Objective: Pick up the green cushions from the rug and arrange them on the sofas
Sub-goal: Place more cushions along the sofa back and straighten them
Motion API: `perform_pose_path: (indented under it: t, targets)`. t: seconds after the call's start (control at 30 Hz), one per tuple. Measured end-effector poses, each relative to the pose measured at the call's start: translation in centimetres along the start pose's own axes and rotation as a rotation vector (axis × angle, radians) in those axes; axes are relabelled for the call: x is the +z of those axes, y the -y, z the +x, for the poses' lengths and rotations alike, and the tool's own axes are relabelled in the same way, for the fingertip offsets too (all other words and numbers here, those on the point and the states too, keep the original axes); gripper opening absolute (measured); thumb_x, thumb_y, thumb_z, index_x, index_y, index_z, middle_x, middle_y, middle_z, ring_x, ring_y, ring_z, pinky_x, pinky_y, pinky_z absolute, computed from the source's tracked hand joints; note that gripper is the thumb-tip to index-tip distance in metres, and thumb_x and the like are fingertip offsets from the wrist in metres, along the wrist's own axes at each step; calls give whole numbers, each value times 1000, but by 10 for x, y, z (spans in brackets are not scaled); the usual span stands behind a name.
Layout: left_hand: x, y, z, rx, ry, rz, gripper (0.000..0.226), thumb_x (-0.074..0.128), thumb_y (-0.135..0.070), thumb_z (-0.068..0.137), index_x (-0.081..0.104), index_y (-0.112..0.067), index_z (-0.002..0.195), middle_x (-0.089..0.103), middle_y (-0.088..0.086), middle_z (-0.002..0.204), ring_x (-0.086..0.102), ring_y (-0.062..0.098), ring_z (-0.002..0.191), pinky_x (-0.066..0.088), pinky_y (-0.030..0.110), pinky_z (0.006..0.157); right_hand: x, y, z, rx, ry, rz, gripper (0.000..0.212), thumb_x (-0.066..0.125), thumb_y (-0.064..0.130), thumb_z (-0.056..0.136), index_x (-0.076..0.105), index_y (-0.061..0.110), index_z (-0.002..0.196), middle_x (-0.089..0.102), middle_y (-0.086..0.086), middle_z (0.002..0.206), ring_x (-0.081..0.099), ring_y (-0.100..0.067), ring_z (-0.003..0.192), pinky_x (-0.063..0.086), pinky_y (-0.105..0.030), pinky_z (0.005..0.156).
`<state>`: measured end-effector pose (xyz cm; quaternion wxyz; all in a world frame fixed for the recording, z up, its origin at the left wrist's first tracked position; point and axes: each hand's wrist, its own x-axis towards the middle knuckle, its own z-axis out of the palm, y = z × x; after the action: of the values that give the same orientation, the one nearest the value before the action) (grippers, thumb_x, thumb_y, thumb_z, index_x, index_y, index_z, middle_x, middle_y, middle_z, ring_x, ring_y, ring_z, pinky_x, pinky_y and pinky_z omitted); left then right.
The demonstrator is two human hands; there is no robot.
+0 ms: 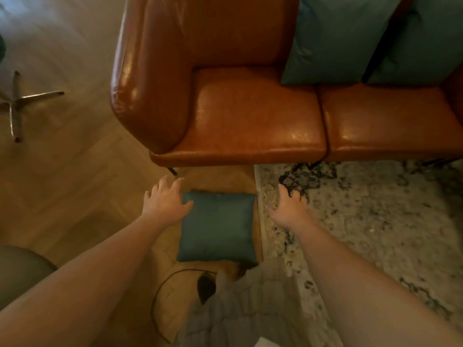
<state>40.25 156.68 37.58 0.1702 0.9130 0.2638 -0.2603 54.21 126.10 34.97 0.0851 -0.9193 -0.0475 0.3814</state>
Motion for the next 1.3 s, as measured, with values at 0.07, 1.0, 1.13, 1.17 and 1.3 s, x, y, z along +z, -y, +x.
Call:
perform_pose_path:
  t: [0.07, 1.0, 1.13, 1.17, 1.3]
  targets:
    - [10, 7, 16, -29, 3, 2, 81, 54, -63, 98, 16, -33, 164, 13, 13, 172, 21, 40, 155, 21, 61, 125, 15, 0, 21, -1, -15, 7, 89, 57, 54, 103, 4, 33, 172, 10, -15, 176, 11, -45, 161, 25, -63, 127]
    - [467, 158, 295, -520, 225, -635, 126, 78, -79, 62, 29, -17, 160, 47, 12, 155, 50, 37, 138, 45, 56, 113, 395, -91, 363, 130, 254, 307, 105, 71, 55, 89, 15, 22, 172, 36, -13, 169, 46, -41, 149, 45, -53, 120]
    - [495, 179, 312, -624, 159, -870, 135, 84, -87, 40, 38, -30, 154, 57, 2, 146, 59, 33, 128, 51, 55, 107, 407, -85, 376, 253, 229, 691, 99, 75, 21, 89, 18, 26, 171, 50, -4, 158, 57, -32, 137, 53, -50, 110]
    - [496, 178, 313, -651, 147, -912, 133, 85, -87, 40, 40, -33, 153, 59, 1, 143, 61, 33, 125, 52, 55, 106, 406, -82, 376, 276, 229, 748, 97, 72, 14, 90, 19, 28, 170, 52, -4, 156, 59, -30, 130, 55, -48, 103]
    - [493, 169, 314, -748, 139, -1193, 116, 92, -78, 41, 58, -29, 141, 72, 0, 126, 70, 31, 110, 56, 54, 99, 409, -78, 370, 357, 202, 864, 91, 65, 3, 79, 36, 32, 161, 63, -4, 140, 62, -26, 109, 55, -40, 85]
